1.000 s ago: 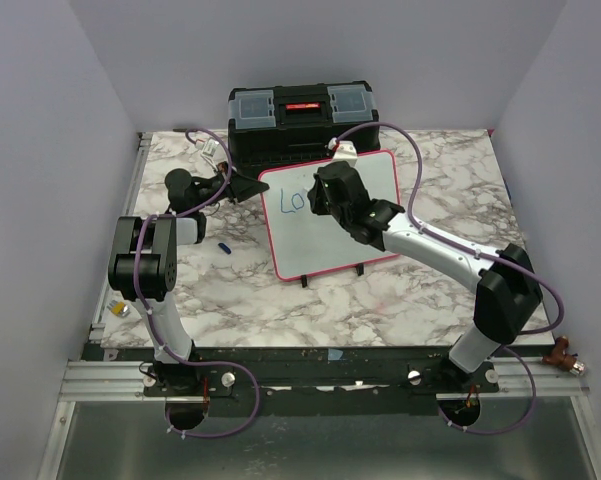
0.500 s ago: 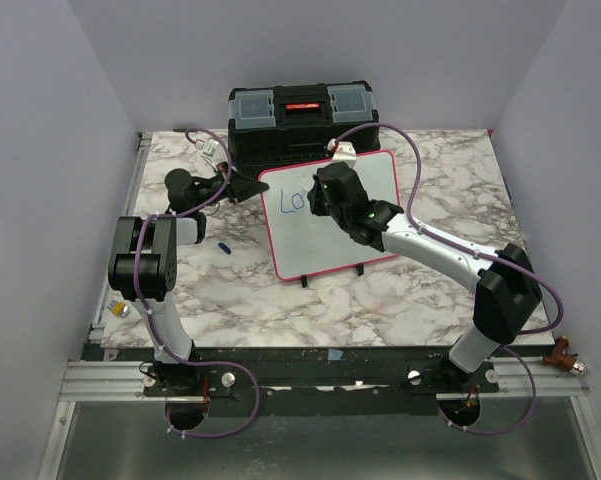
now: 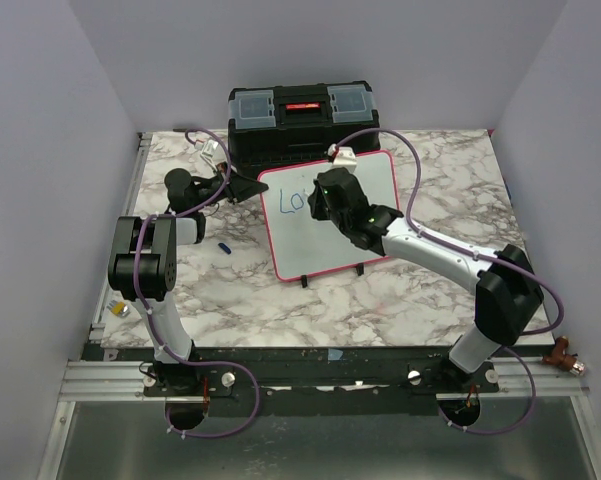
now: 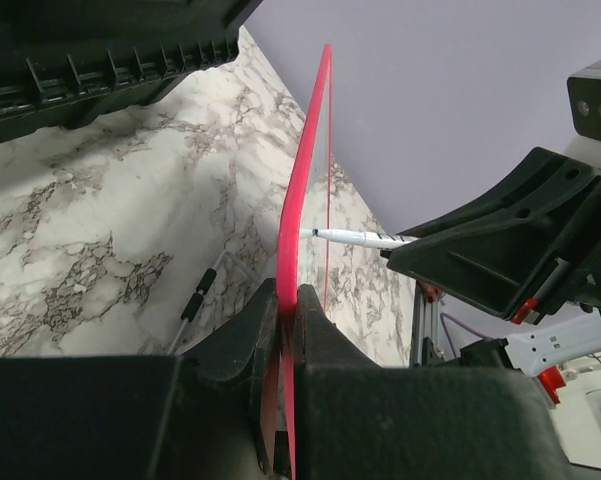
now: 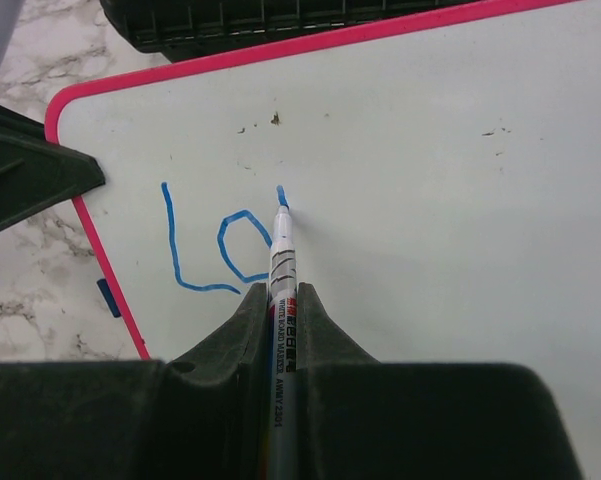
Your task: Write a sentence on the whiteboard
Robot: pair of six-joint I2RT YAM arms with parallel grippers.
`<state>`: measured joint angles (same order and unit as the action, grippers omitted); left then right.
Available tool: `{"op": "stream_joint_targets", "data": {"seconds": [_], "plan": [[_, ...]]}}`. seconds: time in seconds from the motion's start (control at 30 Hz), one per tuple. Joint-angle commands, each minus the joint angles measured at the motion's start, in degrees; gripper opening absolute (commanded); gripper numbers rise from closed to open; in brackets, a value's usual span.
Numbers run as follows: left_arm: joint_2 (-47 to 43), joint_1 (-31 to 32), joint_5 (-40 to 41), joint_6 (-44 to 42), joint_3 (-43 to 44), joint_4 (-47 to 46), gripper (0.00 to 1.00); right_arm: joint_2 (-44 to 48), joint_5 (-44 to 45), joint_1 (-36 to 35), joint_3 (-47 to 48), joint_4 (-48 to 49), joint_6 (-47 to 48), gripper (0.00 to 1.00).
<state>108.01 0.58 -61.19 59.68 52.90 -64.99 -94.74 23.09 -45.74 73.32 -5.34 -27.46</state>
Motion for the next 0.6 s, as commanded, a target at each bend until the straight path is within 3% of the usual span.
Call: {"op": "stream_joint_targets", "data": {"seconds": [0.0, 0.57], "plan": [[-1.8, 0.0, -2.0, -2.6, 0.1, -5.9, 0.0, 0.4, 0.9, -0.1, -3.3, -2.0, -0.7, 0.01], [-2.1, -0.1, -2.1, -2.6, -0.1, -5.8, 0.0, 3.8, 0.0, -0.1, -8.2, -2.7, -1.8, 0.01]]}}
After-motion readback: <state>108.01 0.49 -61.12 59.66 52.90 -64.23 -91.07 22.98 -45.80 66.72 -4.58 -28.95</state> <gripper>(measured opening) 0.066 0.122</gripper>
